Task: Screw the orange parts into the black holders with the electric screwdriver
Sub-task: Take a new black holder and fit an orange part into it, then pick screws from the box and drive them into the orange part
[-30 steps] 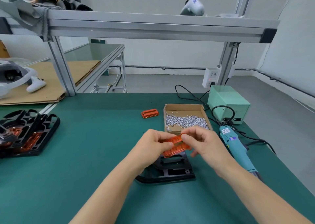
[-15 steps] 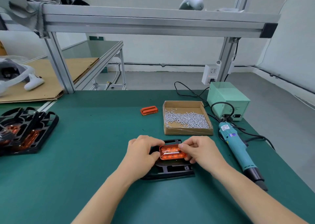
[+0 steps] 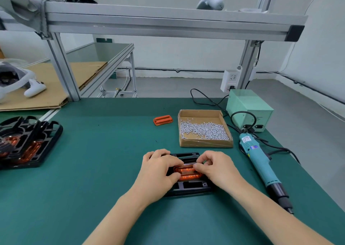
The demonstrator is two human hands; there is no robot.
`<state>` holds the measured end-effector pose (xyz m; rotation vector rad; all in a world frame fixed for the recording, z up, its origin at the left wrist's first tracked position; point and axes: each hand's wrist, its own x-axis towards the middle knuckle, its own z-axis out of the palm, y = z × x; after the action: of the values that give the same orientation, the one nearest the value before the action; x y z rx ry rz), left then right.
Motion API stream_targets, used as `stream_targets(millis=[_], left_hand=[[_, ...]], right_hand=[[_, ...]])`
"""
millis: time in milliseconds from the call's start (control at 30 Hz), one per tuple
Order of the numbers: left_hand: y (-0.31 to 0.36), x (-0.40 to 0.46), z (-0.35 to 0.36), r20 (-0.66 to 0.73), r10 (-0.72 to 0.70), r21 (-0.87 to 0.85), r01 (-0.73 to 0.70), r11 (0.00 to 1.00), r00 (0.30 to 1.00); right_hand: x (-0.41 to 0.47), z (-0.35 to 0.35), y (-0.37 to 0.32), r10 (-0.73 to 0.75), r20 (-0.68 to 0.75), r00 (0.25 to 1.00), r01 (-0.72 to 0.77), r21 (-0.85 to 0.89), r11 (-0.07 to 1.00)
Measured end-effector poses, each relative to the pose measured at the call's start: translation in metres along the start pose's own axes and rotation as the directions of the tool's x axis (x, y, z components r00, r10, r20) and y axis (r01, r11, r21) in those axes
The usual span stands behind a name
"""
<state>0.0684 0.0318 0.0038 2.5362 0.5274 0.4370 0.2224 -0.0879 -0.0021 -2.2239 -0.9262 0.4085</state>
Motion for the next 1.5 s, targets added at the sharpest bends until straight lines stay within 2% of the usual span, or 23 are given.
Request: stream_targets(millis=[133, 300, 467, 633, 700, 767, 867, 967, 1067, 1233, 1500], left_hand=[[-0.001, 0.002, 0.006, 0.003, 0.030, 0.112, -0.030, 0.993, 1.000], [-0.002, 0.001, 0.010, -0.015, 0.058, 0.176, -0.054, 0.983, 0.998], [-0.003, 0.000, 0.010, -0.018, 0.067, 0.189, -0.063, 0.980, 0.998], [-0.004, -0.002, 0.010, -0.031, 0.067, 0.202, -0.059, 0.978, 0.997], [-0.004, -0.001, 0.009, -0.038, 0.055, 0.199, -0.046, 0.979, 0.998], [-0.005, -0.002, 0.008, -0.046, 0.049, 0.200, -0.038, 0.979, 0.998], [-0.005, -0.005, 0.009, -0.063, 0.053, 0.194, -0.040, 0.980, 0.997], [-0.005, -0.007, 0.010, -0.067, 0.059, 0.216, -0.044, 0.975, 0.996], [-0.005, -0.007, 0.010, -0.069, 0.057, 0.215, -0.041, 0.976, 0.996], [-0.003, -0.006, 0.009, -0.072, 0.052, 0.194, -0.037, 0.980, 0.996], [-0.004, -0.007, 0.009, -0.068, 0.038, 0.192, -0.024, 0.981, 0.997]], right_hand=[[-0.002, 0.000, 0.000, -0.009, -0.017, 1.000, 0.009, -0.022, 1.000], [-0.004, 0.001, 0.001, -0.029, -0.008, 1.000, 0.029, -0.029, 0.999], [-0.012, -0.008, 0.004, -0.033, 0.008, 0.999, 0.033, 0.051, 0.998], [-0.022, -0.013, 0.009, -0.101, 0.018, 0.995, 0.101, 0.000, 0.995], [-0.024, -0.017, 0.011, -0.145, -0.023, 0.989, 0.143, -0.074, 0.987], [-0.024, -0.028, 0.014, -0.212, -0.131, 0.968, 0.174, -0.251, 0.952], [-0.023, -0.054, 0.022, -0.283, -0.321, 0.904, 0.067, -0.546, 0.835], [-0.023, -0.076, 0.036, -0.080, -0.360, 0.930, -0.189, -0.652, 0.734], [-0.020, -0.083, 0.049, 0.119, -0.334, 0.935, -0.326, -0.676, 0.661], [-0.018, -0.083, 0.057, 0.292, -0.245, 0.924, -0.381, -0.587, 0.714], [-0.021, -0.090, 0.063, 0.317, -0.210, 0.925, -0.379, -0.434, 0.817]])
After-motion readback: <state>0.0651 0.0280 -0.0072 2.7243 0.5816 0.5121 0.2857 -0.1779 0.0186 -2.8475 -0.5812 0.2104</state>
